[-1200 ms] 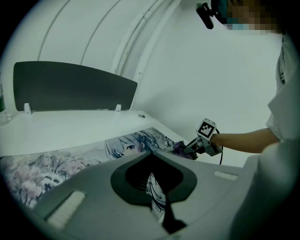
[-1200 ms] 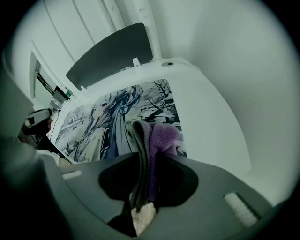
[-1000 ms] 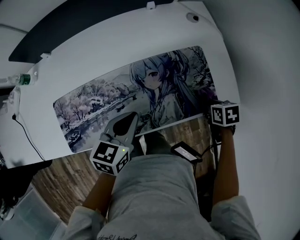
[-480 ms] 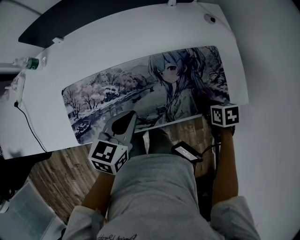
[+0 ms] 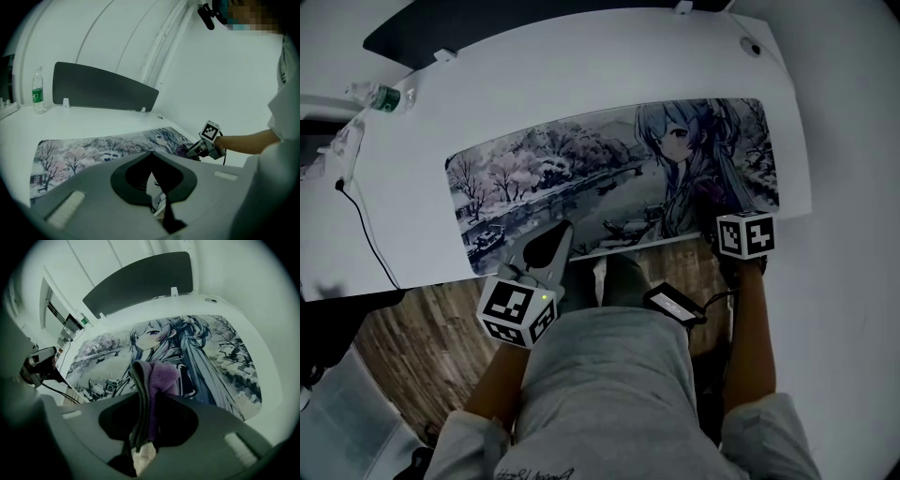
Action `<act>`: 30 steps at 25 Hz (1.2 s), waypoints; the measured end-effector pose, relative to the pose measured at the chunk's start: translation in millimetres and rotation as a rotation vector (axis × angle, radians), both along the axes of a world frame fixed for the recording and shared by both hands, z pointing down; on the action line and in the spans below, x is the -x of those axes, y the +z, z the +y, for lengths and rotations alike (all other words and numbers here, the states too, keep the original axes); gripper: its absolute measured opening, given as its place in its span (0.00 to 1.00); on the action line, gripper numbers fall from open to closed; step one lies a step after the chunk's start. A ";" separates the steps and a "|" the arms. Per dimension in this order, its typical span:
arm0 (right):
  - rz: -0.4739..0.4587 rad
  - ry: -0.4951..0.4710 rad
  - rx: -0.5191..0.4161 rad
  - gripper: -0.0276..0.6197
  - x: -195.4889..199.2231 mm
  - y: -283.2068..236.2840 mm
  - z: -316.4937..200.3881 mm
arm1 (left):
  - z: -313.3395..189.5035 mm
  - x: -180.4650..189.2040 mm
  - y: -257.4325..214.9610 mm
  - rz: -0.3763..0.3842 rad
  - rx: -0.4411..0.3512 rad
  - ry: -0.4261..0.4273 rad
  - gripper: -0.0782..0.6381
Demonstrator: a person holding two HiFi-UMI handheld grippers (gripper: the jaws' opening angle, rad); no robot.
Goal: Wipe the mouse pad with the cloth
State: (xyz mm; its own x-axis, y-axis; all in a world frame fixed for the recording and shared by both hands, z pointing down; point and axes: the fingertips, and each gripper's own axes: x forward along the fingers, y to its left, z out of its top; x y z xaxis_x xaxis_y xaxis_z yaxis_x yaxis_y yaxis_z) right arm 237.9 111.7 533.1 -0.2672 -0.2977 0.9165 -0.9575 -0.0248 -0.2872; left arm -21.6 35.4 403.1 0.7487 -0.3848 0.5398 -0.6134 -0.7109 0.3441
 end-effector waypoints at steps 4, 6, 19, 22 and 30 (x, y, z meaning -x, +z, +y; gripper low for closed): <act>-0.008 -0.026 -0.006 0.19 26.6 -1.3 -5.0 | 0.5 21.4 2.8 -0.001 0.004 -0.016 0.13; -0.017 -0.031 -0.010 0.19 39.7 -2.0 -7.5 | 0.1 30.7 3.7 0.000 0.005 -0.022 0.13; -0.060 -0.083 -0.020 0.19 120.9 -1.8 -18.1 | 4.7 97.3 7.6 0.006 0.001 -0.071 0.13; -0.073 -0.103 -0.023 0.19 142.5 -2.4 -21.4 | 5.6 113.8 8.5 0.006 0.000 -0.085 0.13; -0.102 -0.172 -0.009 0.19 196.9 -3.7 -26.5 | 5.9 159.8 10.5 0.010 0.005 -0.151 0.13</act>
State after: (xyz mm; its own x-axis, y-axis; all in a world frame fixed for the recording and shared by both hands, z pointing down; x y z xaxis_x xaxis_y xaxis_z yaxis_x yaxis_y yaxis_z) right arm 41.0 85.2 529.5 -0.4061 -0.2481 0.8795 -0.9134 0.1395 -0.3824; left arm -181.4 41.3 413.6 0.6878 -0.4907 0.5348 -0.7098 -0.6088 0.3543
